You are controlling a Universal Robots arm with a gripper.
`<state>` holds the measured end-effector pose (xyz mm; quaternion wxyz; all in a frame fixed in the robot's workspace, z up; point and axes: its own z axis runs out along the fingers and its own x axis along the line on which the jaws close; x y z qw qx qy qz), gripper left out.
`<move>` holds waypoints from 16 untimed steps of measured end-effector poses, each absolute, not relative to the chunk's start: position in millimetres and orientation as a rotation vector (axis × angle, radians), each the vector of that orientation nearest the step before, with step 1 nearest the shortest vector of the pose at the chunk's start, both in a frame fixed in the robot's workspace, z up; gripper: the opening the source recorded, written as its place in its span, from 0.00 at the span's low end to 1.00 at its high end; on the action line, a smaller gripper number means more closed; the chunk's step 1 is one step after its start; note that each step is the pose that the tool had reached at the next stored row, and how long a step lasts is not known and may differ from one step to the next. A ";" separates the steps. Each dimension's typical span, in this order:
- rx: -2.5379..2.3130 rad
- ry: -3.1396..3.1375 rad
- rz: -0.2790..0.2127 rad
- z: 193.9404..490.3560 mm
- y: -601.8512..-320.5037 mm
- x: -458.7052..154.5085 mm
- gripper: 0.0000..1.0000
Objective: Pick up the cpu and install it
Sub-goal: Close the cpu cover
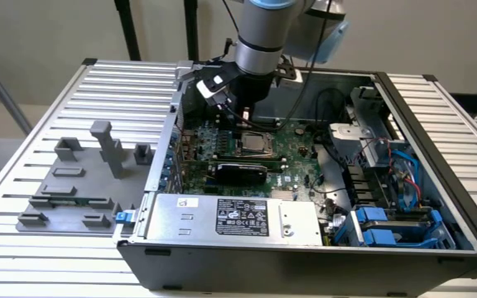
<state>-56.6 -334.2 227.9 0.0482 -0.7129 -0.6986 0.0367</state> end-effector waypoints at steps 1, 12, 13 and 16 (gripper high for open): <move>-2.167 -2.127 0.122 227.6 -334.2 -56.4 0.11; -2.156 -2.120 0.143 210.7 -332.3 -47.9 0.11; -2.155 -2.120 0.143 208.8 -332.0 -47.9 0.11; -2.155 -2.120 0.144 203.3 -331.0 -47.9 0.11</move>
